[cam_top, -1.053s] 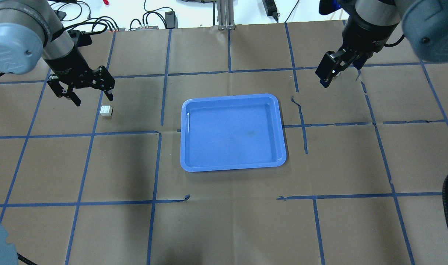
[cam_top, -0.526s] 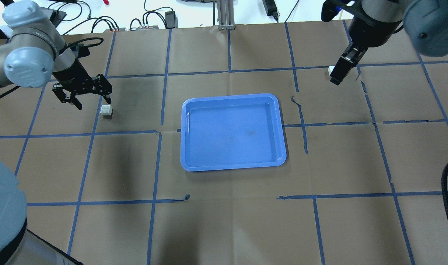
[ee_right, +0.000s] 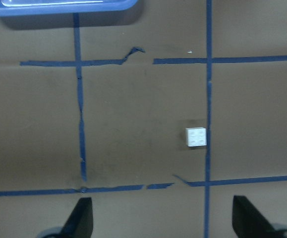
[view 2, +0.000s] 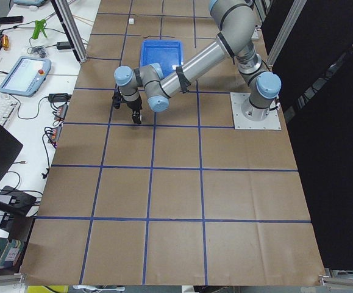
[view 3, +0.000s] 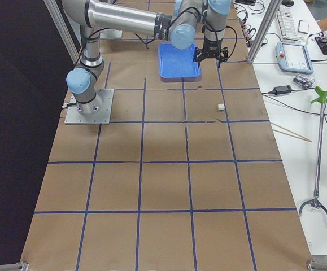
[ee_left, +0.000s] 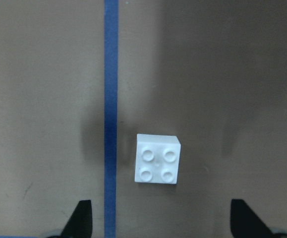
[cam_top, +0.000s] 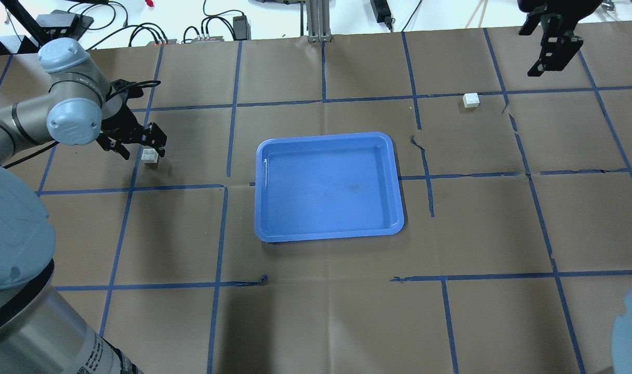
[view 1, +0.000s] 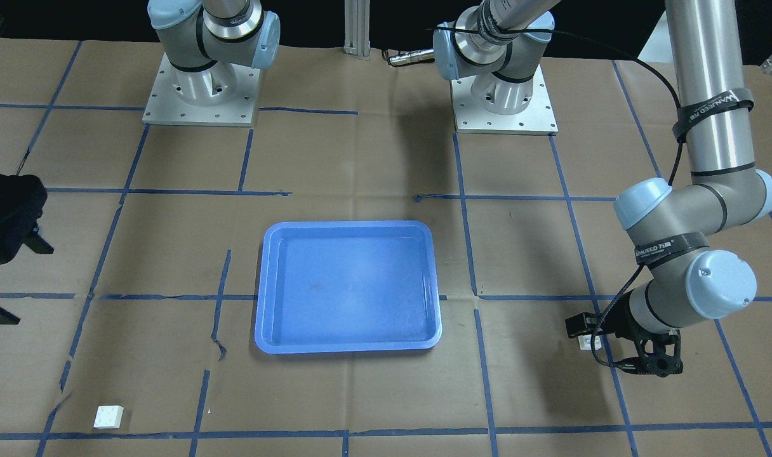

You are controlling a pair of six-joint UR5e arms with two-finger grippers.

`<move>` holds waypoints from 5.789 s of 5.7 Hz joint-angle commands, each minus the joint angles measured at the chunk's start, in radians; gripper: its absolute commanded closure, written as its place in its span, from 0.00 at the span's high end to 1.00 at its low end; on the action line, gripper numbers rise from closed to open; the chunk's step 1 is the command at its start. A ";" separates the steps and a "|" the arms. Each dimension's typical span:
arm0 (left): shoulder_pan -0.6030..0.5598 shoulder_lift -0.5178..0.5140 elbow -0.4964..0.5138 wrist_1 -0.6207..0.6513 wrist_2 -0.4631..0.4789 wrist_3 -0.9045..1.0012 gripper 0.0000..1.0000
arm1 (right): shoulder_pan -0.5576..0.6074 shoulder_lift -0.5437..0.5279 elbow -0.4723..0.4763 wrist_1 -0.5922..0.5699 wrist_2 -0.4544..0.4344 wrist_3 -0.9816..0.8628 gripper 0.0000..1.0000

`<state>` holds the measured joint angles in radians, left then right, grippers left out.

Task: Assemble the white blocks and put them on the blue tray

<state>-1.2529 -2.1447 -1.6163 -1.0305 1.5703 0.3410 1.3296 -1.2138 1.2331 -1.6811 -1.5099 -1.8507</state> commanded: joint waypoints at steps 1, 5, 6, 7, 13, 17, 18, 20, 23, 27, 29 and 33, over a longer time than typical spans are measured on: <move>0.000 -0.012 0.001 0.040 -0.006 0.059 0.76 | -0.036 0.212 -0.253 0.021 0.007 -0.216 0.99; -0.009 0.014 -0.002 0.032 -0.021 0.110 0.10 | -0.154 0.463 -0.339 0.149 0.349 -0.249 1.00; -0.054 0.044 -0.002 0.020 -0.021 0.280 0.10 | -0.159 0.506 -0.321 0.147 0.397 -0.251 1.00; -0.122 0.060 -0.002 0.017 -0.020 0.441 0.10 | -0.161 0.526 -0.286 0.141 0.452 -0.251 1.00; -0.565 0.165 -0.151 0.013 -0.016 0.899 0.11 | -0.159 0.548 -0.196 0.054 0.494 -0.300 1.00; -0.715 0.049 -0.060 0.058 -0.024 0.711 0.15 | -0.159 0.539 -0.132 0.008 0.507 -0.301 0.88; -0.730 0.045 -0.066 0.064 -0.026 0.713 0.17 | -0.161 0.539 -0.132 -0.003 0.505 -0.301 0.68; -0.744 0.045 -0.065 0.064 -0.029 0.714 0.74 | -0.161 0.539 -0.132 -0.011 0.502 -0.301 0.49; -0.744 0.063 -0.062 0.057 -0.035 0.708 0.88 | -0.159 0.501 -0.139 -0.009 0.493 -0.292 0.33; -0.573 0.455 -0.010 -0.408 -0.033 0.658 0.88 | -0.135 0.309 -0.053 0.141 0.461 -0.283 0.33; -0.481 0.712 0.005 -0.733 -0.023 0.661 0.94 | -0.069 0.133 0.186 0.091 0.476 -0.195 0.33; -0.280 0.694 0.091 -0.789 -0.035 0.327 0.96 | 0.121 -0.004 0.581 -0.381 0.484 0.084 0.32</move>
<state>-1.5953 -1.4510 -1.5344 -1.8188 1.5411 0.8057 1.3900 -1.2079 1.7339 -1.9226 -1.0277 -1.8653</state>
